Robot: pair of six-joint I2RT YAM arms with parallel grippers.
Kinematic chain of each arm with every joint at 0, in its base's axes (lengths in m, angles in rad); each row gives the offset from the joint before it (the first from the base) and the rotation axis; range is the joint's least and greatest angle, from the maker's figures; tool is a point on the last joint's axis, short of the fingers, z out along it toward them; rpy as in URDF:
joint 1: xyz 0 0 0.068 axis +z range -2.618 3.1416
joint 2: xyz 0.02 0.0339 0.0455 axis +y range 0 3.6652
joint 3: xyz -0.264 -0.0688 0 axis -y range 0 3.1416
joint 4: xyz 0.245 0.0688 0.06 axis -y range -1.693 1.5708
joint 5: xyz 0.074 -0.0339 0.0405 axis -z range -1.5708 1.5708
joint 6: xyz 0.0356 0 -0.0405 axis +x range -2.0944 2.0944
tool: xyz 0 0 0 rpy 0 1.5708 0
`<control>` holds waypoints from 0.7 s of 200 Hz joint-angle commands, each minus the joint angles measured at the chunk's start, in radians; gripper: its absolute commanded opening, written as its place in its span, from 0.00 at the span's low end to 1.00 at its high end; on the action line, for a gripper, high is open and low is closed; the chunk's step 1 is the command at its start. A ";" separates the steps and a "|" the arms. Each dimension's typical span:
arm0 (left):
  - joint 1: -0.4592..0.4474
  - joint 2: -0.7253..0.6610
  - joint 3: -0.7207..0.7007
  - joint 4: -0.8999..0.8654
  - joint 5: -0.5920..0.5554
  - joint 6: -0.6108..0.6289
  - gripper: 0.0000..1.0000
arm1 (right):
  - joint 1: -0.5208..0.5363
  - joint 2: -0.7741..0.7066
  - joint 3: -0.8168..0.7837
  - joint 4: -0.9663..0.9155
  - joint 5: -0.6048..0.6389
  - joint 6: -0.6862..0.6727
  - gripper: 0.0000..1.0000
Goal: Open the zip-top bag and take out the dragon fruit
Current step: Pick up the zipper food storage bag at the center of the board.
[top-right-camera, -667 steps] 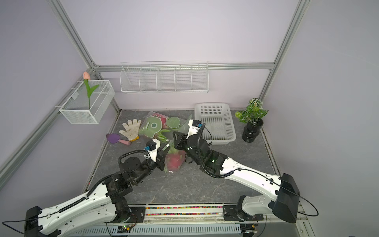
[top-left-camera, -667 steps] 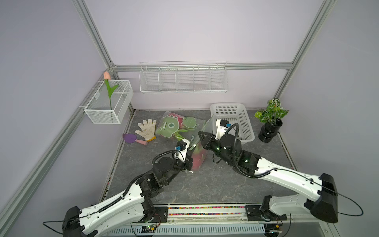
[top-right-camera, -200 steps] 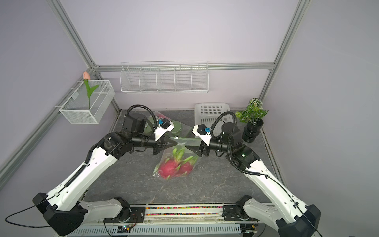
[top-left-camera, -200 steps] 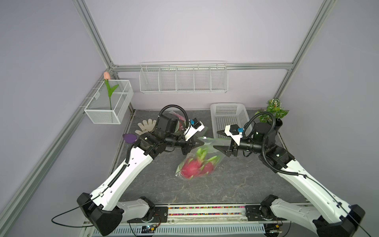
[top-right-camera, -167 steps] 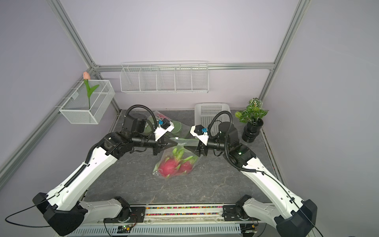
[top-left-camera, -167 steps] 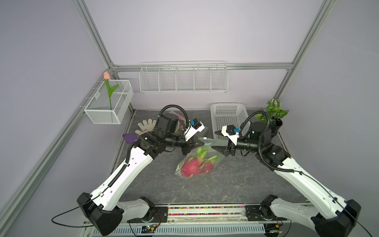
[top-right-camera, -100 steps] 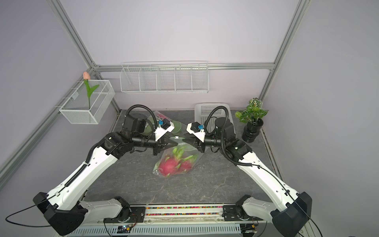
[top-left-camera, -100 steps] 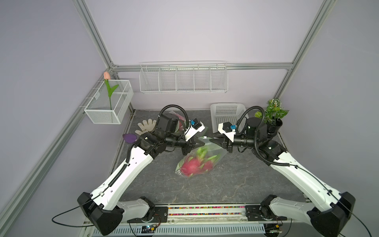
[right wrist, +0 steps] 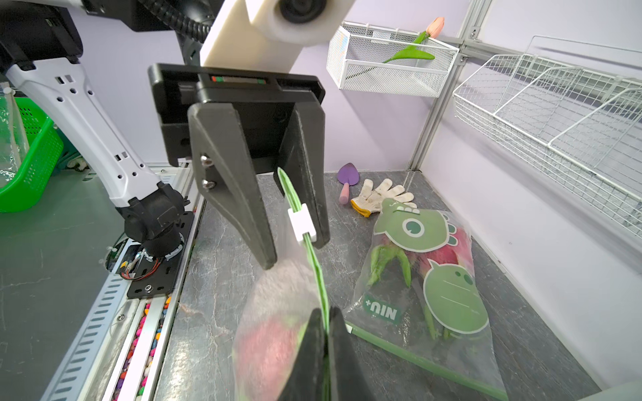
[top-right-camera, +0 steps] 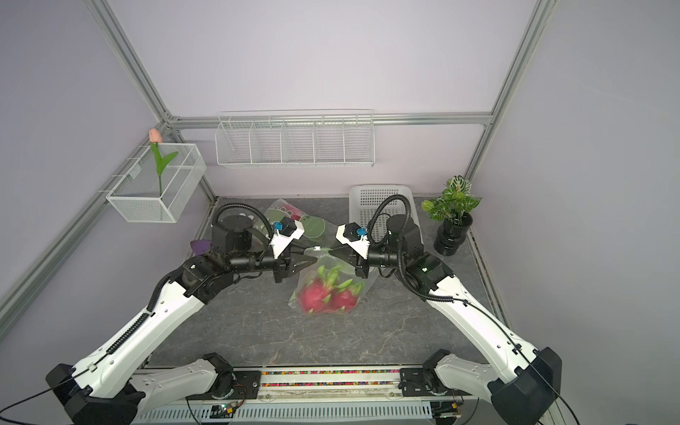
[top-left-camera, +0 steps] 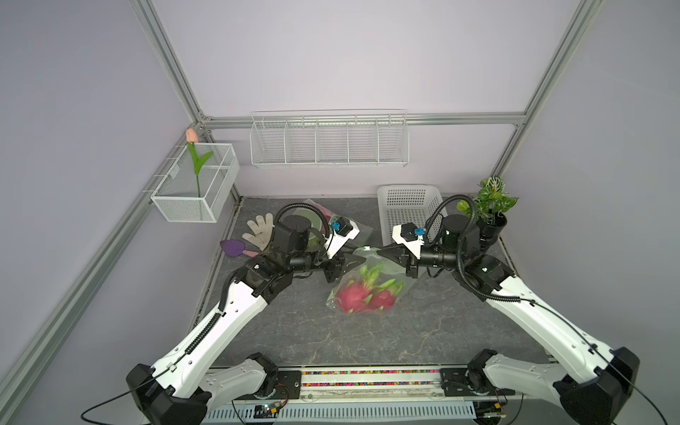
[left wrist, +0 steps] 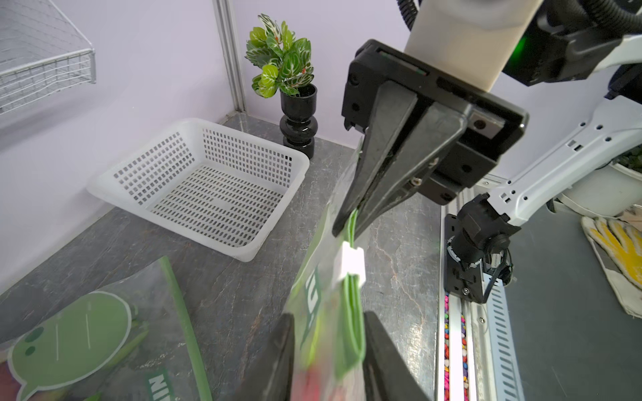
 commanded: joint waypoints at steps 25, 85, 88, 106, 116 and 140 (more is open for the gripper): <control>0.004 -0.044 -0.088 0.179 -0.006 -0.059 0.39 | 0.003 -0.053 -0.027 0.058 -0.021 0.021 0.07; 0.004 -0.014 -0.079 0.168 0.057 -0.055 0.40 | 0.004 -0.081 -0.050 0.056 -0.019 0.029 0.07; 0.003 -0.015 -0.078 0.166 0.062 -0.055 0.40 | 0.004 -0.081 -0.051 0.056 -0.019 0.029 0.07; 0.004 -0.013 -0.076 0.167 0.081 -0.059 0.39 | 0.004 -0.081 -0.051 0.055 -0.021 0.031 0.07; 0.003 -0.007 -0.069 0.165 0.110 -0.061 0.36 | 0.006 -0.081 -0.051 0.053 -0.024 0.031 0.07; 0.004 0.004 -0.053 0.153 0.156 -0.059 0.27 | 0.005 -0.081 -0.048 0.046 -0.025 0.028 0.07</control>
